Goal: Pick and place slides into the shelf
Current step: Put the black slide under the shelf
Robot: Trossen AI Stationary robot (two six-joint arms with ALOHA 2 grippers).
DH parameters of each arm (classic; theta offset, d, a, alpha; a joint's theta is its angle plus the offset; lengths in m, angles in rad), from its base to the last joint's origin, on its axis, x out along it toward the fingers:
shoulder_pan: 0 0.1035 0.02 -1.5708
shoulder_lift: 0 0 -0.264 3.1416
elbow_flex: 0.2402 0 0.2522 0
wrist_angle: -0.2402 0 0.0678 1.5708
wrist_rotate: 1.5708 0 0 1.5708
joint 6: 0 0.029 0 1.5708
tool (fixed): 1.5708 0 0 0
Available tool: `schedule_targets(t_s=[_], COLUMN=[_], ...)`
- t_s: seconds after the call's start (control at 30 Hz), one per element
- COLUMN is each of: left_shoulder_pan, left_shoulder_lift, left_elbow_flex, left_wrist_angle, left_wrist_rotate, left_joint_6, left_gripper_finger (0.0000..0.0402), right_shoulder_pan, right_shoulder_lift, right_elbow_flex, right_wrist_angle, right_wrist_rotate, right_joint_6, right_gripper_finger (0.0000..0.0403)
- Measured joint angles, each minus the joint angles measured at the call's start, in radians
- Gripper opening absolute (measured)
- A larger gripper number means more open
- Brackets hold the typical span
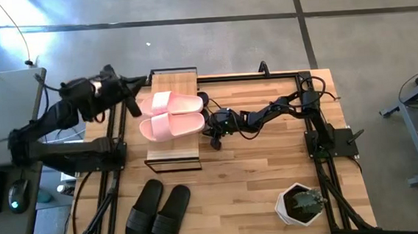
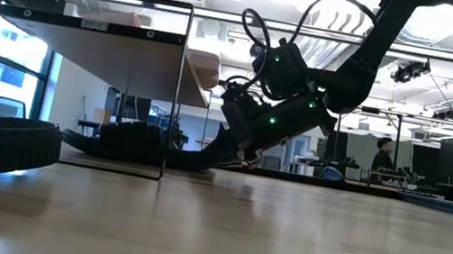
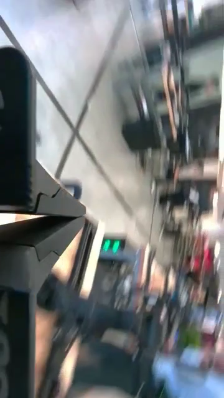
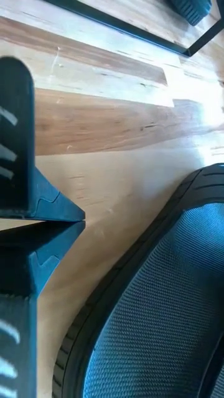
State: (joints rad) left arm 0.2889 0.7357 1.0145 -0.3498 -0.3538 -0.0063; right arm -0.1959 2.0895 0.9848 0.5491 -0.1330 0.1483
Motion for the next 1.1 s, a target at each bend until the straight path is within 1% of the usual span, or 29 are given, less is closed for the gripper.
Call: schedule_targets(t_s=[0.03,0.1,0.23,0.27,0.33,0.5,0.57,0.63,0.7,0.83,0.9,1.0,1.1], left_shoulder_pan=[0.055,0.177,0.408,0.46,0.545,0.714,0.783,0.838,0.878,0.866,0.84,0.801,0.739], left_shoulder_lift=[-0.01,-0.011,0.055,0.079,0.115,0.119,0.105,0.102,0.111,0.126,0.126,0.134,0.156], left_elbow_flex=[0.0,0.001,0.001,0.001,-0.002,-0.001,-0.001,-0.001,-0.001,0.005,0.008,0.006,0.006], left_wrist_angle=[-0.008,-0.008,-0.015,-0.023,-0.046,-0.078,-0.125,-0.141,-0.169,-0.163,-0.166,-0.205,-0.235], left_wrist_rotate=[0.025,0.125,0.423,0.474,0.518,0.52,0.488,0.535,0.553,0.557,0.528,0.437,0.308], left_joint_6=[-0.011,-0.028,-0.075,-0.087,-0.121,-0.134,-0.15,-0.14,-0.168,-0.21,-0.208,-0.209,-0.216], left_gripper_finger=[0.0,0.0,0.0,0.0,0.0,0.0,0.0,0.0,0.0,0.0,0.0,0.0,0.0], right_shoulder_pan=[0.0,0.0,0.0,0.0,0.0,0.0,0.0,0.0,0.0,0.0,0.0,0.0,-0.001], right_shoulder_lift=[0.0,0.0,0.0,0.0,0.0,0.0,0.0,0.0,0.0,0.0,0.0,0.0,0.0], right_elbow_flex=[0.0,0.0,0.0,0.0,0.0,0.0,0.0,0.0,0.0,0.0,0.0,0.0,0.0], right_wrist_angle=[0.0,0.0,0.0,0.0,0.0,0.0,0.0,0.001,0.001,0.001,0.001,0.001,0.001], right_wrist_rotate=[-0.001,-0.004,-0.01,-0.01,-0.018,-0.04,-0.043,-0.045,-0.045,-0.054,-0.063,-0.063,-0.063], right_joint_6=[-0.003,-0.003,0.003,0.006,0.009,0.009,0.009,0.009,0.009,0.011,0.011,0.011,0.012], right_gripper_finger=[0.0,0.0,0.0,0.0,0.0,0.0,0.0,0.0,0.0,0.0,0.0,0.0,0.0])
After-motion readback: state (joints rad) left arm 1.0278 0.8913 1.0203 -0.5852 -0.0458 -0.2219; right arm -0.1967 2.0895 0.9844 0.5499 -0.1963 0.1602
